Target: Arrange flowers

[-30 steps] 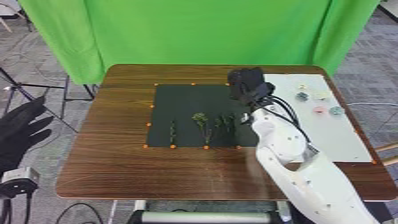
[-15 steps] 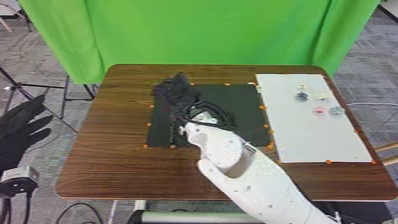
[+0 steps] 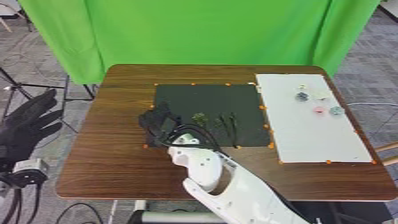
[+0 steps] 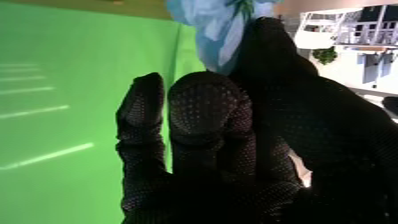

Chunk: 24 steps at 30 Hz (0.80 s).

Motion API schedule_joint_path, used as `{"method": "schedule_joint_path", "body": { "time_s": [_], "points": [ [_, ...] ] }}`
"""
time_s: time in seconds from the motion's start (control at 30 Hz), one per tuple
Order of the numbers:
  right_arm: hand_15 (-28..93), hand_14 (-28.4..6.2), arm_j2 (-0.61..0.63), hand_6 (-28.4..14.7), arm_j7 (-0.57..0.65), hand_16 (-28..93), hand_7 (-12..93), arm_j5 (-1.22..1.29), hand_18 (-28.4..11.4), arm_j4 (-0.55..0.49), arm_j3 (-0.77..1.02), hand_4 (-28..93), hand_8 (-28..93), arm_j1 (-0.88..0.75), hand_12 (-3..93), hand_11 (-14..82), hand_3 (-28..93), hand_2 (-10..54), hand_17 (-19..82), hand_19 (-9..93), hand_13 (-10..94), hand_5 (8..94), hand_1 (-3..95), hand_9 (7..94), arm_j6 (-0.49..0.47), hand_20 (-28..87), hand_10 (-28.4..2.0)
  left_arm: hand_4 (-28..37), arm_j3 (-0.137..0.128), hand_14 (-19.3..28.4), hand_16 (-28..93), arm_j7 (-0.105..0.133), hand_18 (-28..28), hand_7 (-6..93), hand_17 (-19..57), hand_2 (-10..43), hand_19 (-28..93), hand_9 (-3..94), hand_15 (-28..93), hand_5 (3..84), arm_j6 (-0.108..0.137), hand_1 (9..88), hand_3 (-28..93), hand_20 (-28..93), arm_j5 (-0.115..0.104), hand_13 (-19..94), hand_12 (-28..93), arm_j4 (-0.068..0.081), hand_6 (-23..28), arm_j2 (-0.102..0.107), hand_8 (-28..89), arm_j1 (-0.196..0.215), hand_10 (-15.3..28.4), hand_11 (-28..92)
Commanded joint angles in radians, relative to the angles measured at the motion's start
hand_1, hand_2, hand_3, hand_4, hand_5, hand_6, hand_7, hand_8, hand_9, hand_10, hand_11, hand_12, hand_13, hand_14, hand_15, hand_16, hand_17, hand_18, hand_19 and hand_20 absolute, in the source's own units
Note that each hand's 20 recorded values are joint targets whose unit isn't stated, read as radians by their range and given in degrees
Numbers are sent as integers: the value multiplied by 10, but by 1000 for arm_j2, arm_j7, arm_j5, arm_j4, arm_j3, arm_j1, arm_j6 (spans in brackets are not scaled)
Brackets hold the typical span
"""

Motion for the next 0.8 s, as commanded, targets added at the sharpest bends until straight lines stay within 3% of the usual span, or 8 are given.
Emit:
{"method": "schedule_joint_path", "body": {
  "time_s": [0.03,0.27,0.43,0.63,0.8],
  "points": [
    [623,-15,-39,29,19,454,471,-53,-196,44,5,-283,132,-11,551,188,841,-95,270,756,754,715,527,847,68,513,-57,-283,13,98,68,-23,187,183,-93,-42,371,181,150,202,-10,210,703,80,-2,158,200,6,-10,11,-97,-14,72,85],
    [638,-22,-45,31,16,453,470,-87,-195,72,14,-283,129,-10,544,182,839,-95,261,755,741,710,525,845,101,516,-57,-283,14,96,70,-27,187,183,-92,-43,370,182,148,200,-15,208,703,80,-2,160,202,5,-12,7,-97,-13,72,83],
    [644,-24,-45,33,20,450,469,-94,-194,60,19,-283,121,-13,534,173,842,-95,247,747,725,689,503,830,55,515,-56,-283,15,96,70,-30,187,184,-92,-44,370,182,148,200,-17,207,705,80,-2,160,203,7,-13,9,-97,-16,71,82],
    [655,-49,-42,20,20,414,412,-87,-196,52,21,-283,67,-13,460,115,827,-95,218,737,665,666,444,799,32,521,-61,-283,18,95,70,-29,187,185,-92,-45,370,183,148,200,-15,207,704,80,-2,161,204,6,-13,10,-98,-16,71,82],
    [679,-56,-44,16,27,380,399,-91,-198,53,27,-283,39,-13,394,153,816,-95,209,735,639,645,429,760,10,529,-65,-283,18,95,70,-30,187,188,-93,-43,371,183,147,199,-19,210,703,80,0,161,204,4,-13,5,-98,-14,70,83]
  ]
}}
